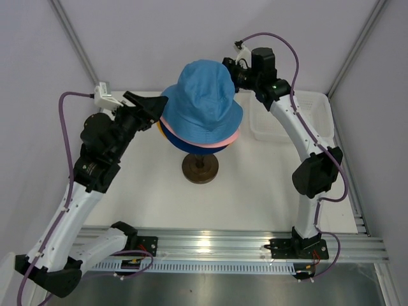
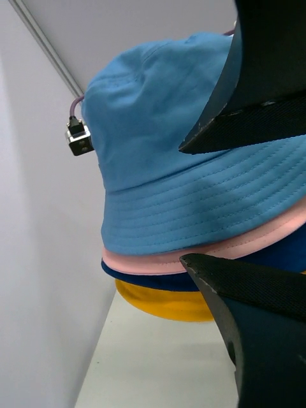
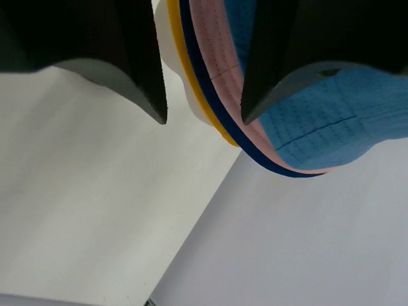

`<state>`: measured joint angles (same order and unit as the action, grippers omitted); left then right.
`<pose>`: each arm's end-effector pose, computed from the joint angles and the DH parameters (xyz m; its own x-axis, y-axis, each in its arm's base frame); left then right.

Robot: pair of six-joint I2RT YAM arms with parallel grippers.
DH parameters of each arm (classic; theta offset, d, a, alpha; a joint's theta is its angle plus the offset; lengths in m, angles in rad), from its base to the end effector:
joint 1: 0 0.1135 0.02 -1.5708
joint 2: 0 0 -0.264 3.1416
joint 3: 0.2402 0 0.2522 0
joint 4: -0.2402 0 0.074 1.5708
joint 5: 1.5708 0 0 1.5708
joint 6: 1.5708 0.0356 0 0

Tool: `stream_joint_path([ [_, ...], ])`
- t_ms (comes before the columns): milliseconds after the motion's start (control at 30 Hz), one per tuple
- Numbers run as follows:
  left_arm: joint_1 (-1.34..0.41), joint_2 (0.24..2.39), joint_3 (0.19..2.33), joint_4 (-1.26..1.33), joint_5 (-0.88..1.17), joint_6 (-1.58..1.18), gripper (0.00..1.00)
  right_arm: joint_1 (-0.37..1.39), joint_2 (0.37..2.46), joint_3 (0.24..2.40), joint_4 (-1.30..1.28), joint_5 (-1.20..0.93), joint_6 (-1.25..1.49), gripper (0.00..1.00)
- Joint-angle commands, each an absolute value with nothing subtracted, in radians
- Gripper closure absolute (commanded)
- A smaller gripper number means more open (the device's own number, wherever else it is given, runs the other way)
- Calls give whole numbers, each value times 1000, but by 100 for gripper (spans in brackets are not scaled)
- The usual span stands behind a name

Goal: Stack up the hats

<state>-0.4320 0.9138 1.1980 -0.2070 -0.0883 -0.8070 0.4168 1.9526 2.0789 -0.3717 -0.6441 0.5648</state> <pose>0.1704 -0.0751 0.4573 -0.1951 -0.7022 -0.6847 0.2838 0.6278 -0.7248 0.4058 0.2030 0.4240 -0.6460 0.1821 -0.7413 -0.6044 0.4711 0.6424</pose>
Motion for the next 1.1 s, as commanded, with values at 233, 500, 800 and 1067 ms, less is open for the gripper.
stream_joint_path([
  [233, -394, 976, 1210, -100, 41, -934, 40, 220, 1781, 2043, -500, -615, 472, 11],
  [500, -394, 1032, 1216, -72, 92, -974, 44, 124, 1620, 1843, -425, -647, 512, 11],
  [800, -394, 1022, 1186, -80, 45, -970, 90, 143, 1344, 1375, -39, -680, 819, 18],
  [1067, -394, 1006, 1125, -104, 11, -954, 99, 213, 1269, 1266, 52, -623, 936, 21],
])
